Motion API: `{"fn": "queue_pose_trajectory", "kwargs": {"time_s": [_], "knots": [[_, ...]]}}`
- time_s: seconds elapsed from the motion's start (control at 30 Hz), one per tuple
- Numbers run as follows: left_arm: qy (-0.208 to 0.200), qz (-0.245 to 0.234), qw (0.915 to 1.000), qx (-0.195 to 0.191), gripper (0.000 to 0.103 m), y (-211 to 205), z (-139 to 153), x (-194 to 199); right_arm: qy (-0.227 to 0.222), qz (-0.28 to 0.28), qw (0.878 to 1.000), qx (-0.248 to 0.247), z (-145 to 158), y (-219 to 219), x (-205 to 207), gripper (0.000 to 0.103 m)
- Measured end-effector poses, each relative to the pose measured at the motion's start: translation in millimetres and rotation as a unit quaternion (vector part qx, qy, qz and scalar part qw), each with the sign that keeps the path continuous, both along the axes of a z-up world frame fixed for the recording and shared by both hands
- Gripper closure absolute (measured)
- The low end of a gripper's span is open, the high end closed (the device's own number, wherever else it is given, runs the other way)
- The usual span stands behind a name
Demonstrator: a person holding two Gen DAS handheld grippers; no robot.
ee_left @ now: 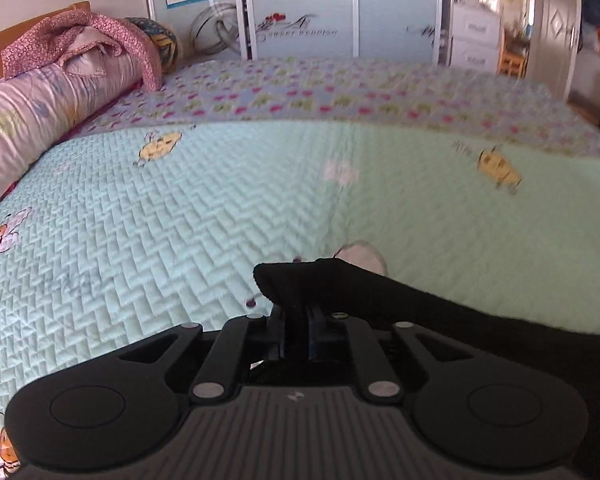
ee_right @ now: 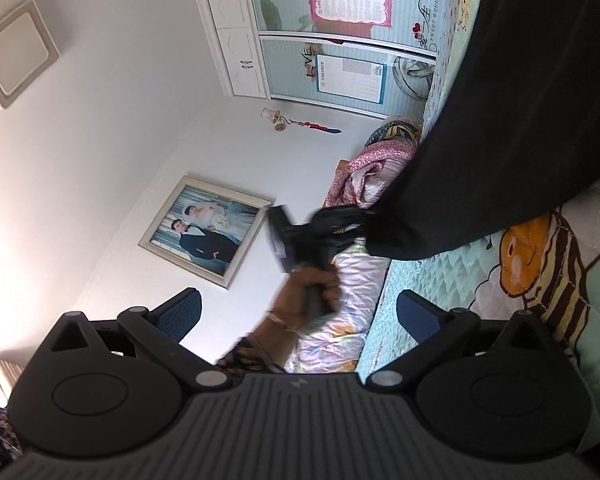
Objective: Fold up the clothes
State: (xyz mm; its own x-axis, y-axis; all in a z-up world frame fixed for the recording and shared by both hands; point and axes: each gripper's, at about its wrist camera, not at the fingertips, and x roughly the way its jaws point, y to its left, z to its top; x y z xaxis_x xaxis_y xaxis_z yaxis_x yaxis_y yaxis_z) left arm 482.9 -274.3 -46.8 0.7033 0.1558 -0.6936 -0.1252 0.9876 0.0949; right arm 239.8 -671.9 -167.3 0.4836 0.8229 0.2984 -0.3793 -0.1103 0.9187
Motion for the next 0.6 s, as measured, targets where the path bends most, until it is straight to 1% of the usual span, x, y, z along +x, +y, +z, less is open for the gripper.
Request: {"fn": "queue_pose_trajectory", "kwargs": {"time_s": [0.07,0.13,0.23,0.37,0.43,0.47,0.5,0.53,0.57,0.6], "knots": [[0.011,0.012,0.9998,0.011,0.093,-1.5,-14.5,1.5,0.002,0.0,1.0,0.002,0.4,-0.3,0.1,0.0],[0.018,0.02,0.9994,0.02,0.091,-2.3,-22.9,3.8,0.003,0.0,1.0,0.003,1.1,-0.2,0.3,0.0],[0.008,0.023,0.9993,0.027,0.091,-4.6,-15.4,7.5,0.006,0.001,1.0,0.006,2.8,-0.1,1.6,0.0],[-0.05,0.026,0.9983,0.015,0.091,-10.3,19.6,11.5,0.01,0.001,1.0,0.012,2.4,0.3,-1.2,0.0],[-0.082,0.028,0.9957,0.032,0.09,-17.4,31.0,17.5,0.012,0.001,1.0,0.014,1.1,0.5,-3.3,0.0],[-0.087,0.029,0.9947,0.048,0.09,-21.5,31.2,23.2,0.012,0.001,1.0,0.015,0.9,0.7,-3.3,0.0],[-0.075,0.031,0.9945,0.067,0.088,-24.9,26.2,31.3,0.013,0.001,1.0,0.016,0.6,0.8,-3.2,0.0],[-0.043,0.028,0.9953,0.082,0.081,-25.8,15.7,43.0,0.013,0.001,1.0,0.017,0.5,0.9,-3.0,0.0],[-0.014,0.036,0.9953,0.089,0.078,-24.1,3.4,50.9,0.014,0.001,1.0,0.018,0.3,1.0,-2.9,0.0],[0.014,0.046,0.9943,0.095,0.066,-22.0,-8.9,58.1,0.015,0.002,1.0,0.019,0.2,1.0,-2.7,0.0]]}}
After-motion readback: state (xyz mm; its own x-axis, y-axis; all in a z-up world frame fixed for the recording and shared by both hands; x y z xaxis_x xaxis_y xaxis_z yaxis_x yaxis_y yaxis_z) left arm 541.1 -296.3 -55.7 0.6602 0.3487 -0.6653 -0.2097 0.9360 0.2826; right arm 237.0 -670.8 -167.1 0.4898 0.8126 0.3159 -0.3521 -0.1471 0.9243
